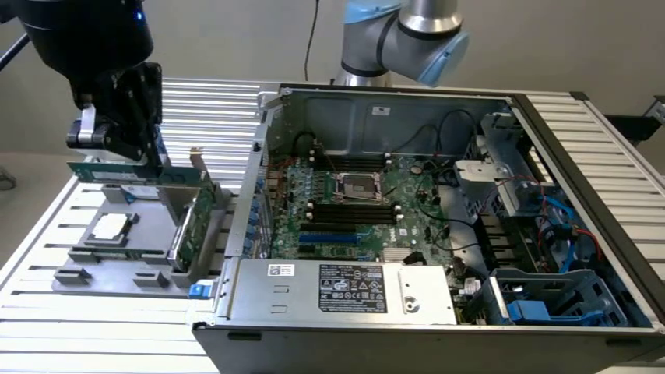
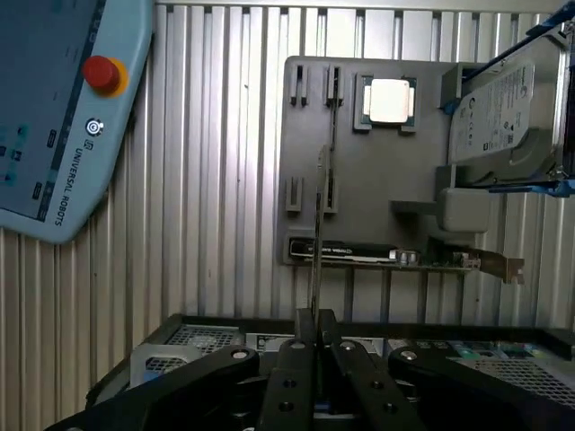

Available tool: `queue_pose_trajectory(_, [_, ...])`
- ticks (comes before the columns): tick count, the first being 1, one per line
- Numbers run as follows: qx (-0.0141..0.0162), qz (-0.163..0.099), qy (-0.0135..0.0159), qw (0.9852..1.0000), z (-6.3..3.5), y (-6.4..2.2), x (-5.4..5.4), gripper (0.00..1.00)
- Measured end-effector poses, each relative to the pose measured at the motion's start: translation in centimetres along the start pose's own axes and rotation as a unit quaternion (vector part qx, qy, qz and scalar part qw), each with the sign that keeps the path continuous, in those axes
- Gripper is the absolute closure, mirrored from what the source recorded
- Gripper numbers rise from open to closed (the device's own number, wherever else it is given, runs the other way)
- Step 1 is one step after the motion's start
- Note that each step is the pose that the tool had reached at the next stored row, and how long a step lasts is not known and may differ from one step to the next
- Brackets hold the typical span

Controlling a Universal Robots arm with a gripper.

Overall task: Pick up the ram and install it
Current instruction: 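Pick up the ram and move it above insertion slot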

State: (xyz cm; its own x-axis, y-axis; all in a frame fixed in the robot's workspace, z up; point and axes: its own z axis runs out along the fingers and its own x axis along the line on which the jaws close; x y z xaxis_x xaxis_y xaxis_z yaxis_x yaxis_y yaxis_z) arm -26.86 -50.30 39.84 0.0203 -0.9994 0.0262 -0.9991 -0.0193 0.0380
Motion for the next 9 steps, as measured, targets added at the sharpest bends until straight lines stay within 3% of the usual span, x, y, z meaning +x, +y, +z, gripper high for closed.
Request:
queue_pose_trajectory(6, [-0.0064,0.0,-0.0001,1.0,-2.11,-2.26,0.0,0.87])
queue_pose_trajectory(9, [-0.0082,0.0,0.0004,1.0,-2.54,-3.4,0.0,0.87])
